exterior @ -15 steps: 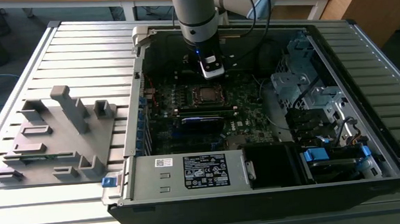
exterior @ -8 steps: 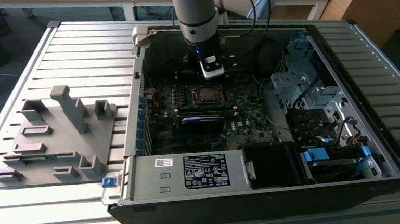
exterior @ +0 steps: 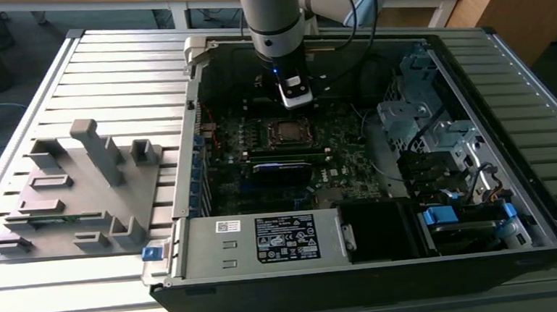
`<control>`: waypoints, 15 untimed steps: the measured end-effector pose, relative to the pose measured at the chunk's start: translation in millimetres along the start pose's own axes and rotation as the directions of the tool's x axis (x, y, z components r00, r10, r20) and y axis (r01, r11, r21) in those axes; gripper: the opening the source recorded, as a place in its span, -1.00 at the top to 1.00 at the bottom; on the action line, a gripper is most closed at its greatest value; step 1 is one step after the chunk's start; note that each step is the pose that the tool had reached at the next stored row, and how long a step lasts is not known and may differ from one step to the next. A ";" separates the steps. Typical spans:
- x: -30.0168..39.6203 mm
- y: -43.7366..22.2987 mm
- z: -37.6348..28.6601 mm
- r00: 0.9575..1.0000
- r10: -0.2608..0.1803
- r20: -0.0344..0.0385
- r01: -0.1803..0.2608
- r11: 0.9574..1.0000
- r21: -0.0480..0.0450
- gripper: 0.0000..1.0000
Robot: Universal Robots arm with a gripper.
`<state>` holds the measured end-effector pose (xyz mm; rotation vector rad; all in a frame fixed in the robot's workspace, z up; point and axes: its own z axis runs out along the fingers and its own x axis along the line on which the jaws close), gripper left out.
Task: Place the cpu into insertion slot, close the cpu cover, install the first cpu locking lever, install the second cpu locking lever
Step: 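Install the first cpu locking lever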
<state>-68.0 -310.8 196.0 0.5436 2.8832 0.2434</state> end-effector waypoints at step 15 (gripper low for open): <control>-2.1 -6.3 1.0 1.000 -0.002 0.012 0.002 1.000 -0.001 0.80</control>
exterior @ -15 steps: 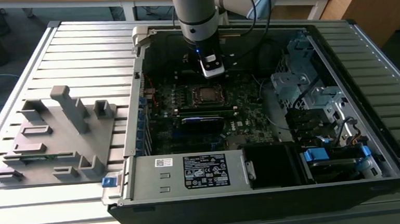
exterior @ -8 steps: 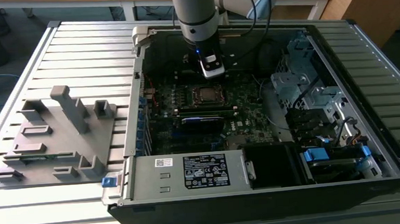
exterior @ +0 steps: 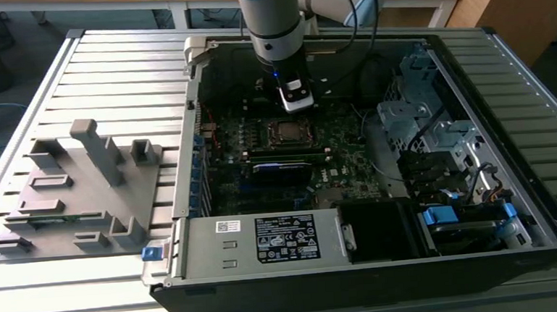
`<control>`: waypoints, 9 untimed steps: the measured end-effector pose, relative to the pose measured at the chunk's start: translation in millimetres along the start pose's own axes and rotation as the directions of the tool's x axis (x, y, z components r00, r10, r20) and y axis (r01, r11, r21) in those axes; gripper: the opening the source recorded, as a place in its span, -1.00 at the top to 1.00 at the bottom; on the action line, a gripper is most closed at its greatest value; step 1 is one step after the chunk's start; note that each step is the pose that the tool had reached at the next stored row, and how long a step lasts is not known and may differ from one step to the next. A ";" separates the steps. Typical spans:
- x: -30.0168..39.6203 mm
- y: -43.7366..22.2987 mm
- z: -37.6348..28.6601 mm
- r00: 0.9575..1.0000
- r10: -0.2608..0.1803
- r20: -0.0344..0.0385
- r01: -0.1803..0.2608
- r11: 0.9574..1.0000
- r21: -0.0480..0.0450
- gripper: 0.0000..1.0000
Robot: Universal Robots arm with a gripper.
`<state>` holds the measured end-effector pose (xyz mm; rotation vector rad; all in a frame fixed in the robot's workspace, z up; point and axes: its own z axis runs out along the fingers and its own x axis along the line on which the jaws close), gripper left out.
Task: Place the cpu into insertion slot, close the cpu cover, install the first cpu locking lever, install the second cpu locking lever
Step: 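Install the first cpu locking lever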
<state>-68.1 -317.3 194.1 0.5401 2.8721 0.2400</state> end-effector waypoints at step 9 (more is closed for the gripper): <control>-0.7 0.9 -3.7 1.000 0.000 0.001 0.000 1.000 0.000 0.80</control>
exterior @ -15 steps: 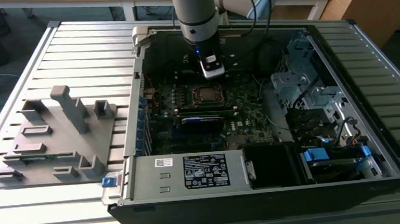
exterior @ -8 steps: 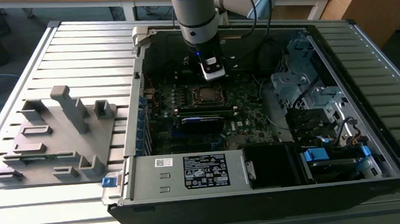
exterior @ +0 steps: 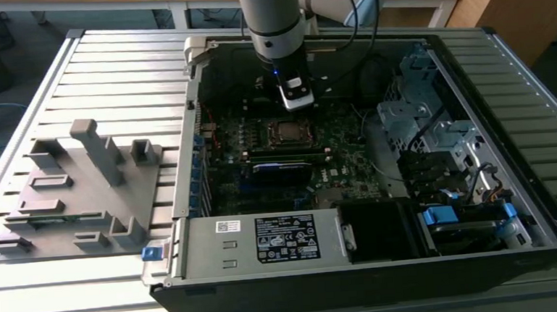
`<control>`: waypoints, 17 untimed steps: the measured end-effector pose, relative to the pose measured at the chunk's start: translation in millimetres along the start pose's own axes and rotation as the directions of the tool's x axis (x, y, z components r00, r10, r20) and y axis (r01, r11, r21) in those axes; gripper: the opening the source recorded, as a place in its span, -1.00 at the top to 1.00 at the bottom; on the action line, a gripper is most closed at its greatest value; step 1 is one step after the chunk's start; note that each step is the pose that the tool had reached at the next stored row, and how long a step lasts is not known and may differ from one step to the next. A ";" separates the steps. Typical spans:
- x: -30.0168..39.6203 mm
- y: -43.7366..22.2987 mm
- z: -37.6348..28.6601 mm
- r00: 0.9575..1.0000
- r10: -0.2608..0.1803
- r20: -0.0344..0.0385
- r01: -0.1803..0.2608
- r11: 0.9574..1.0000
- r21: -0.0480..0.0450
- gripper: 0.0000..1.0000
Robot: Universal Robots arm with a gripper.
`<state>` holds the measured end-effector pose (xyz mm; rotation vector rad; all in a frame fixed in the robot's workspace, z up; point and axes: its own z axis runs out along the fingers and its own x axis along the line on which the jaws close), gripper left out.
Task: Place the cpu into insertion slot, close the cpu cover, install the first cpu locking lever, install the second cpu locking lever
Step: 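Install the first cpu locking lever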
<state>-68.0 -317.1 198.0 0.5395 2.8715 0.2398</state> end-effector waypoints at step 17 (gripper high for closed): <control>7.5 4.8 0.4 1.000 -0.001 0.015 0.001 1.000 -0.006 0.80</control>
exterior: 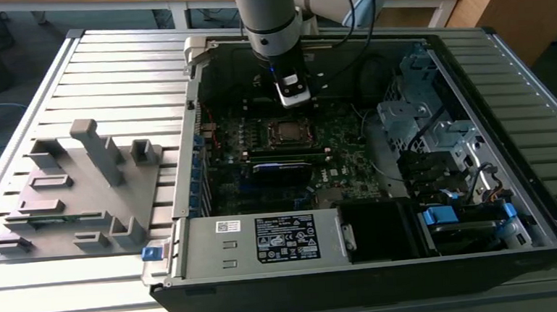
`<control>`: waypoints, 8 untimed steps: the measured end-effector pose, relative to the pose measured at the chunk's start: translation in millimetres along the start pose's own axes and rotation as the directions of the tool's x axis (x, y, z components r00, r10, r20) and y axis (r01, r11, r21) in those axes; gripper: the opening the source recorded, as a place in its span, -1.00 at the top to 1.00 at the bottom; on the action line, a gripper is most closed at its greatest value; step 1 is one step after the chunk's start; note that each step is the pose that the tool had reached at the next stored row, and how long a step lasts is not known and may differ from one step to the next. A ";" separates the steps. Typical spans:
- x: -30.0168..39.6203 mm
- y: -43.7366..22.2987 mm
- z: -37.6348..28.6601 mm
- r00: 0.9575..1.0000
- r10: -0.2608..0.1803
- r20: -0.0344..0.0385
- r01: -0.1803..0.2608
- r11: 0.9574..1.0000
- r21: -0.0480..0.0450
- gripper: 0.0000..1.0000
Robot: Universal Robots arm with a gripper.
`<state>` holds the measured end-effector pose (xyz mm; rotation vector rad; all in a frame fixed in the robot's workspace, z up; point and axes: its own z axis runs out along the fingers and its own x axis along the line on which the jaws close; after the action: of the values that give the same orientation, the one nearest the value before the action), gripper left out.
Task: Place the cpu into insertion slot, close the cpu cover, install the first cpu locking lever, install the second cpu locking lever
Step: 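Install the first cpu locking lever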
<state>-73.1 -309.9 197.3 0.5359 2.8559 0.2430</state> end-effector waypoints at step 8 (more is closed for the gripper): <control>2.6 1.3 0.4 1.000 0.000 0.002 0.000 1.000 -0.001 0.80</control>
<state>-75.0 -307.7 196.7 0.5354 2.8537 0.2433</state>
